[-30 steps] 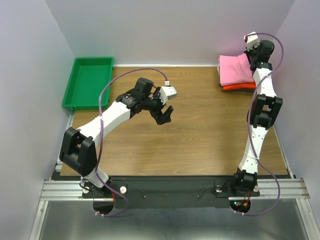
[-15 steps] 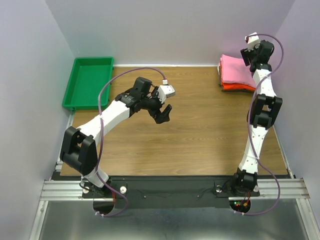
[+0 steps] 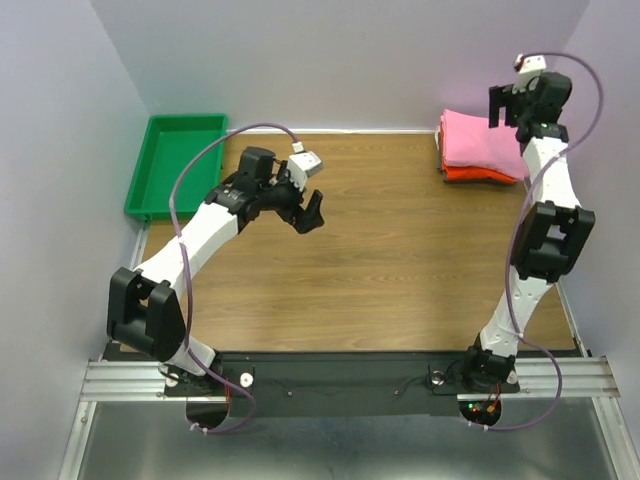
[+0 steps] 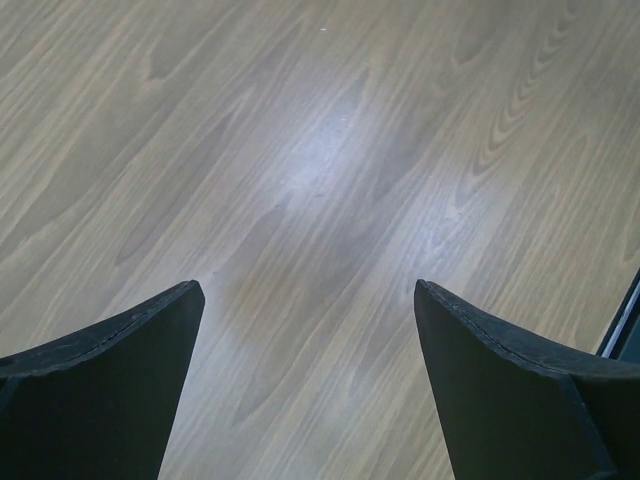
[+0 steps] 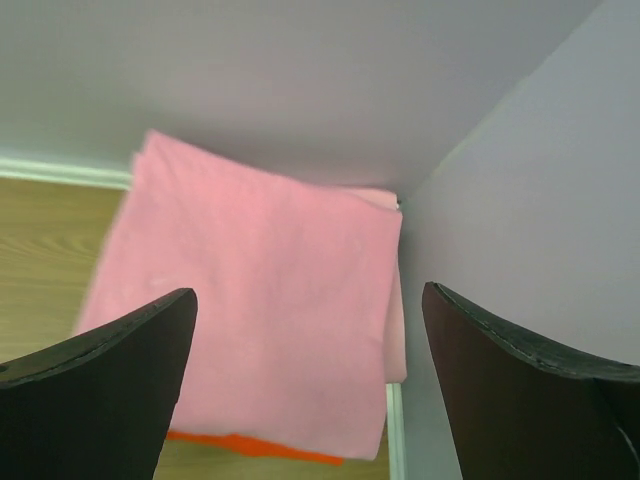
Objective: Fold and stack the t-shirts
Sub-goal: Neatly place the folded tshirt to the corner
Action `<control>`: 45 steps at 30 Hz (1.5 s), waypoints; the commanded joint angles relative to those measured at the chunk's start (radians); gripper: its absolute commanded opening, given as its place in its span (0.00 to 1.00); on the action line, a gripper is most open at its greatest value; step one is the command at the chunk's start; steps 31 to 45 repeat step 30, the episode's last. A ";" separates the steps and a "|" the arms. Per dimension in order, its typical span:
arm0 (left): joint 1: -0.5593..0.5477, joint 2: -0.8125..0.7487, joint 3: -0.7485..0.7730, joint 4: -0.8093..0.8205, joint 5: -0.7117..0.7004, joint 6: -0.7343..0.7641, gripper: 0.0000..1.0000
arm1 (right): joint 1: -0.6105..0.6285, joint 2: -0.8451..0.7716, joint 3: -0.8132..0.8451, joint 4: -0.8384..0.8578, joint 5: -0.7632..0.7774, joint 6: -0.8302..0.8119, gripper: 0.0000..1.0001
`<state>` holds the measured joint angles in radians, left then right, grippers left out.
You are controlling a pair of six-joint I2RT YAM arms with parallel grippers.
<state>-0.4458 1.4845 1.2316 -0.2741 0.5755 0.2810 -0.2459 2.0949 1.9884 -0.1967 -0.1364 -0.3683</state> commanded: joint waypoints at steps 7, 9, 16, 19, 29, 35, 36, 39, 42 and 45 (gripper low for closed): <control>0.125 -0.101 0.032 -0.007 -0.031 -0.060 0.99 | 0.005 -0.360 -0.152 -0.311 -0.237 0.235 1.00; 0.139 -0.113 0.028 -0.030 -0.045 -0.055 0.99 | 0.005 -0.444 -0.259 -0.348 -0.281 0.262 1.00; 0.159 -0.139 -0.073 -0.062 -0.092 -0.034 0.99 | 0.005 -0.668 -0.655 -0.409 -0.445 0.324 1.00; 0.160 -0.142 -0.118 -0.050 -0.132 -0.026 0.99 | 0.005 -0.748 -0.784 -0.411 -0.457 0.309 1.00; 0.171 -0.151 -0.179 -0.020 -0.236 -0.028 0.99 | 0.125 -0.865 -0.962 -0.463 -0.396 0.255 1.00; 0.180 -0.164 -0.178 -0.025 -0.238 -0.031 0.99 | 0.125 -0.874 -0.962 -0.463 -0.393 0.255 1.00; 0.180 -0.164 -0.178 -0.025 -0.238 -0.031 0.99 | 0.125 -0.874 -0.962 -0.463 -0.393 0.255 1.00; 0.180 -0.164 -0.178 -0.025 -0.238 -0.031 0.99 | 0.125 -0.874 -0.962 -0.463 -0.393 0.255 1.00; 0.180 -0.164 -0.178 -0.025 -0.238 -0.031 0.99 | 0.125 -0.874 -0.962 -0.463 -0.393 0.255 1.00; 0.180 -0.164 -0.178 -0.025 -0.238 -0.031 0.99 | 0.125 -0.874 -0.962 -0.463 -0.393 0.255 1.00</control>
